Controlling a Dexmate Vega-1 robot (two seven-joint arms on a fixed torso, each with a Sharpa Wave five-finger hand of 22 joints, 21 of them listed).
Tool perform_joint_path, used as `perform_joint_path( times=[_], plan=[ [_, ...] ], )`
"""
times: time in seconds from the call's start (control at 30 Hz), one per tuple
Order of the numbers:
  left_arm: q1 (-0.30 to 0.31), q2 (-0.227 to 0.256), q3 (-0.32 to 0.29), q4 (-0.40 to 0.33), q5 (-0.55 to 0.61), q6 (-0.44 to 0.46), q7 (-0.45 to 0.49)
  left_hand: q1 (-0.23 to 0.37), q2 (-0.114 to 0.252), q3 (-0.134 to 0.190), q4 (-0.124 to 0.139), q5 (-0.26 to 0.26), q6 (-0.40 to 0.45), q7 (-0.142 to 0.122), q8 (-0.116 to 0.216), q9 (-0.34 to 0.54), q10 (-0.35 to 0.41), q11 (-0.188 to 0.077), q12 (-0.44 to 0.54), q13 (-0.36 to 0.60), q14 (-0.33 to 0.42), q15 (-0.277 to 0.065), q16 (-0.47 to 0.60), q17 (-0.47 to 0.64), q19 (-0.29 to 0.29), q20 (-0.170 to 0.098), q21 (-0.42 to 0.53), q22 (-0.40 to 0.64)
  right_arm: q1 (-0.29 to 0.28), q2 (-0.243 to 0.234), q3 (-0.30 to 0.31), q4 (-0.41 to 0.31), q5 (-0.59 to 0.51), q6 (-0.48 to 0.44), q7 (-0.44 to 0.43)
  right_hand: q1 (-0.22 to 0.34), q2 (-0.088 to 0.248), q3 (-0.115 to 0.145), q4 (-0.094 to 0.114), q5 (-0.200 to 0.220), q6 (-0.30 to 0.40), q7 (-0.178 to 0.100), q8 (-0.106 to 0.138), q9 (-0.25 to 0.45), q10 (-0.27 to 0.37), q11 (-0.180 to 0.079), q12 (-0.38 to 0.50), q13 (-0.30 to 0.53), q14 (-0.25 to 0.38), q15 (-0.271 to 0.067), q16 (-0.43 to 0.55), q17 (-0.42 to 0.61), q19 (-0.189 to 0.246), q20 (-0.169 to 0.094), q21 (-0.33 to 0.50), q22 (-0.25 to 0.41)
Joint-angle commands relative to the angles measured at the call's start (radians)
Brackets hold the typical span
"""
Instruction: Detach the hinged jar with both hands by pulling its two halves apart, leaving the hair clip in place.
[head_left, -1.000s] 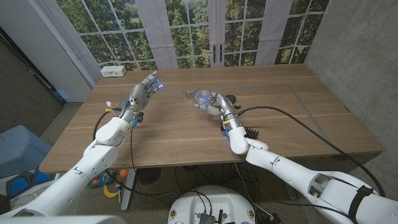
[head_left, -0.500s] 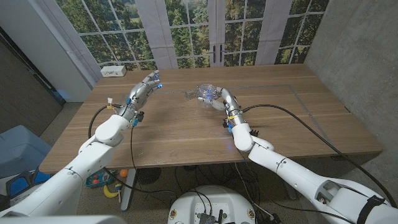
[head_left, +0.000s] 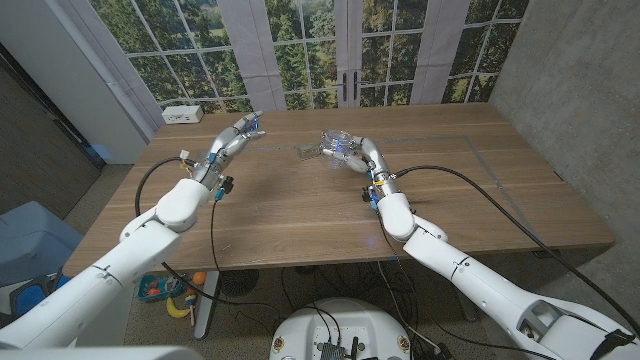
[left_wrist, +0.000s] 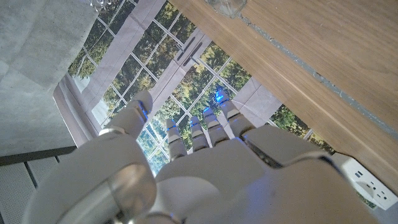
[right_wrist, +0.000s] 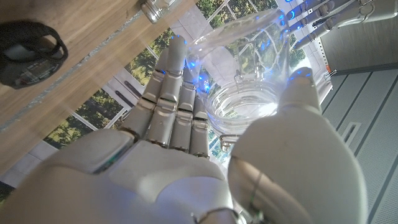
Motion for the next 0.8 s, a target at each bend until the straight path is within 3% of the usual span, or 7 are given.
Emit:
perform_joint_path(
  times=[0.03,0.3,0.33,0.4,0.73,0.8],
  plan=[
    [0.014,0.04,0.014,-0.105,0.184,0.115,0.091,0.039,-0.038,-0.003,0.0,-0.004,-0.012,-0.01,-0.005,0.002,-0.001,-0.012,0.0,0.004,0.021,-0.037,0.007,0.004,0.016,-0.003,-0.005,0.004,-0.043,-0.002,0.044,-0.106,0.077,-0.089,0.05,0.292,0.279,0.066,-0.006,-0.01,0.208,-0.178,0.01,0.003,0.234,-0.209,0.006,0.009,0.18,-0.24,0.011,0.018,0.0,-0.115,0.015,0.0],
    [0.007,0.035,0.027,-0.124,0.244,0.13,0.108,0.08,-0.097,-0.02,0.003,-0.006,-0.03,-0.01,-0.009,0.004,-0.003,-0.025,-0.001,0.005,0.03,-0.045,0.006,0.006,0.028,-0.005,-0.012,0.006,-0.063,0.006,0.059,-0.156,0.108,-0.14,0.041,0.302,0.278,0.073,-0.009,-0.021,0.209,-0.161,0.007,0.003,0.242,-0.195,0.004,0.017,0.187,-0.239,0.015,0.038,0.004,-0.108,0.03,-0.004],
    [0.004,0.031,0.029,-0.121,0.248,0.128,0.11,0.097,-0.138,-0.041,0.008,-0.005,-0.028,-0.01,-0.006,0.005,-0.001,-0.026,-0.001,0.005,0.033,-0.044,0.006,0.008,0.03,-0.003,-0.017,0.007,-0.065,0.008,0.062,-0.16,0.114,-0.144,0.04,0.303,0.278,0.074,-0.009,-0.023,0.209,-0.161,0.007,0.003,0.242,-0.194,0.004,0.019,0.188,-0.239,0.016,0.041,0.004,-0.107,0.032,-0.004],
    [-0.003,0.021,0.035,-0.113,0.251,0.122,0.113,0.114,-0.168,-0.061,0.012,0.002,-0.02,-0.01,-0.001,0.006,0.011,-0.02,0.004,0.006,0.043,-0.04,0.009,0.009,0.035,0.004,-0.019,0.009,-0.068,0.006,0.065,-0.169,0.126,-0.147,0.046,0.306,0.278,0.076,-0.01,-0.025,0.209,-0.159,0.007,0.003,0.243,-0.195,0.002,0.02,0.189,-0.239,0.017,0.045,0.005,-0.106,0.035,-0.005],
    [-0.049,-0.016,0.072,-0.056,0.242,0.061,0.081,0.117,-0.222,-0.121,0.03,0.026,0.014,-0.008,0.008,0.007,0.029,-0.012,0.009,0.008,0.049,-0.035,0.01,0.012,0.042,0.011,-0.024,0.013,-0.074,-0.006,0.067,-0.193,0.158,-0.119,0.08,0.313,0.276,0.082,-0.011,-0.033,0.21,-0.151,0.004,0.003,0.252,-0.19,0.0,0.026,0.192,-0.238,0.019,0.063,0.005,-0.104,0.047,-0.008],
    [-0.056,-0.027,0.079,-0.041,0.236,0.042,0.078,0.109,-0.229,-0.151,0.036,0.039,0.052,-0.006,0.018,0.007,0.037,-0.015,0.011,0.009,0.058,-0.039,0.012,0.013,0.046,0.011,-0.026,0.014,-0.075,-0.009,0.067,-0.199,0.157,-0.117,0.082,0.314,0.275,0.083,-0.011,-0.034,0.211,-0.151,0.004,0.003,0.252,-0.19,0.0,0.028,0.192,-0.238,0.019,0.067,0.004,-0.104,0.05,-0.009]
  ],
)
